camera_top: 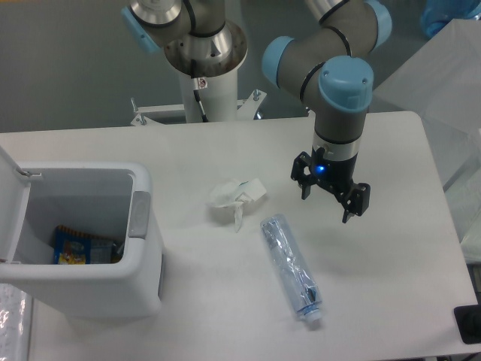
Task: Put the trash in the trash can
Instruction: 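Move the open gripper over the crumpled white tissue and lower it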
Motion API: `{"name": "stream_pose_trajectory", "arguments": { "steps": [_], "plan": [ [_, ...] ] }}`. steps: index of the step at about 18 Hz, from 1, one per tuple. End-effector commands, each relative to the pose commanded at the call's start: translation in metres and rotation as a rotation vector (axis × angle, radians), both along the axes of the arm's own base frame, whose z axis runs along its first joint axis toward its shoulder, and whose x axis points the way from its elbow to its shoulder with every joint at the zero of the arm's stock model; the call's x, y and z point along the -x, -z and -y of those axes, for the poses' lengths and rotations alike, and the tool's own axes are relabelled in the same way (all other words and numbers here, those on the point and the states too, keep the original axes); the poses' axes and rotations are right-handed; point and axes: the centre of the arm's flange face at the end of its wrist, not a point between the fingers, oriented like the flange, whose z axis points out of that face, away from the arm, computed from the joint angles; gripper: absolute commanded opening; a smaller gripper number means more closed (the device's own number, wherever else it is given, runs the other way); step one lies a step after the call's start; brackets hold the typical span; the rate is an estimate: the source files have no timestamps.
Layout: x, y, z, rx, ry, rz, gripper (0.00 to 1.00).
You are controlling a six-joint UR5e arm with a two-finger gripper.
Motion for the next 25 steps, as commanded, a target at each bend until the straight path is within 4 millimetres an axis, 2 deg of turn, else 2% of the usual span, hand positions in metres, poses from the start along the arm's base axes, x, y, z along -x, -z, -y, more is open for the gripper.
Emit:
{"name": "stream_pose_trajectory", "arguments": {
  "steps": [6,9,11,15,18,19,21,23,25],
  "plan": [
    [-0.009,0.008,-0.001,0.007,0.003,0.016,1.00],
    [-0.022,0.014,-0.004,0.013,0.010,0.031,1.00],
    [-0.040,0.018,-0.013,0.018,0.028,0.042,1.00],
    [-0.058,0.037,-0.013,0.033,0.043,0.085,1.00],
    [-0.091,0.040,-0.023,0.041,0.091,0.097,1.00],
    [-0.101,0.045,-0.022,0.048,0.098,0.108,1.00],
    [-0.132,0.057,-0.027,0.074,0.141,0.129,1.00],
    [-0.147,0.070,-0.028,0.094,0.159,0.151,1.00],
    [-0.154,0.075,-0.033,0.100,0.173,0.158,1.00]
  ]
}}
